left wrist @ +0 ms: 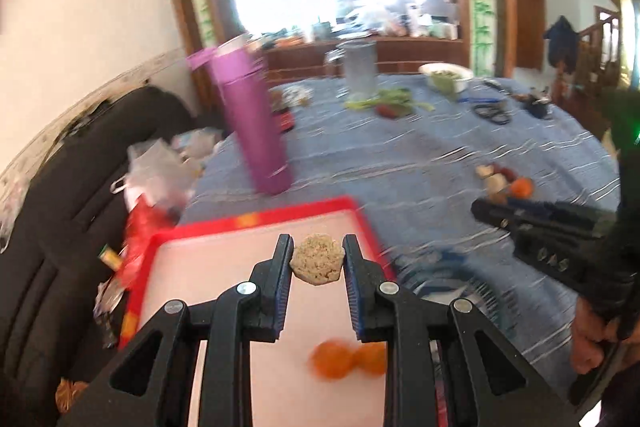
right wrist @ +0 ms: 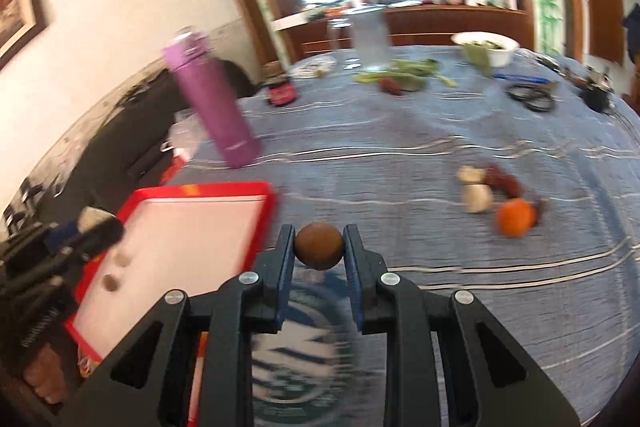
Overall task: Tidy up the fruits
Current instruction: 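Carry the kiwi and yam slice into the tray and open both tools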
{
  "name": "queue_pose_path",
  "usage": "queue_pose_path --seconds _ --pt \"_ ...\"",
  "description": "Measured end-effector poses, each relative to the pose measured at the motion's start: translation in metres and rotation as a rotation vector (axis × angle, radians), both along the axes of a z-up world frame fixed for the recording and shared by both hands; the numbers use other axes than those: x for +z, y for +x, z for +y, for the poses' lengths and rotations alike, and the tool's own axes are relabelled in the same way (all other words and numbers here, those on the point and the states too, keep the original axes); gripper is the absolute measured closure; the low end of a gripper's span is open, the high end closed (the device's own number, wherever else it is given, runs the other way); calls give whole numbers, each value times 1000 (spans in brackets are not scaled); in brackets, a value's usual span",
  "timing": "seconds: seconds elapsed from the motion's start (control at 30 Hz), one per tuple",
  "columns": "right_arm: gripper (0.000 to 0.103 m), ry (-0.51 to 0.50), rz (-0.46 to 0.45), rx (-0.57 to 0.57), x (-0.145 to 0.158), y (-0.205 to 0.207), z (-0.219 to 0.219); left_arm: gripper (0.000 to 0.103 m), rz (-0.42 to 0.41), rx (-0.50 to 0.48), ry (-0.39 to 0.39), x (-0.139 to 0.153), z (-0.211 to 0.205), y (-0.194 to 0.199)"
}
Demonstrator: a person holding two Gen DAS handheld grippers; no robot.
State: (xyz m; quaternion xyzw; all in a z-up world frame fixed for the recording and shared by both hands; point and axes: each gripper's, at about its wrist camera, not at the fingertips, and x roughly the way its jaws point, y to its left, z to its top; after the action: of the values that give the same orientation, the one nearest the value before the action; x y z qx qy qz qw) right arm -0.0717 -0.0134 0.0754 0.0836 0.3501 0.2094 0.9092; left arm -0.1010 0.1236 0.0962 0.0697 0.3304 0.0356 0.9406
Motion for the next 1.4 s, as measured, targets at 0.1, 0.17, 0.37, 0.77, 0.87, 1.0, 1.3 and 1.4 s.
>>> queue_pose_path --seconds 0.1,0.17,0.37,0.77,0.87,1.0,1.3,1.4 --pt "77 -8 3 39 -1 -9 21 79 13 57 -3 -7 25 -8" --pt "77 -23 5 53 -3 -15 31 79 24 90 -13 -13 38 -10" --pt "77 -26 22 36 -8 -25 33 79 27 120 -40 -19 55 -16" --pt "77 -46 23 108 -13 -35 65 79 42 184 -50 -29 81 -24" --pt "77 -46 29 130 -16 -36 72 79 62 196 -42 -35 85 -21" --pt "77 -56 42 154 -23 -32 81 79 103 172 -33 -48 79 -15" --pt "76 -82 66 228 -38 -22 110 79 117 193 7 -54 78 -10" --pt "76 -83 94 245 -44 -18 115 79 128 203 15 -57 80 -8"
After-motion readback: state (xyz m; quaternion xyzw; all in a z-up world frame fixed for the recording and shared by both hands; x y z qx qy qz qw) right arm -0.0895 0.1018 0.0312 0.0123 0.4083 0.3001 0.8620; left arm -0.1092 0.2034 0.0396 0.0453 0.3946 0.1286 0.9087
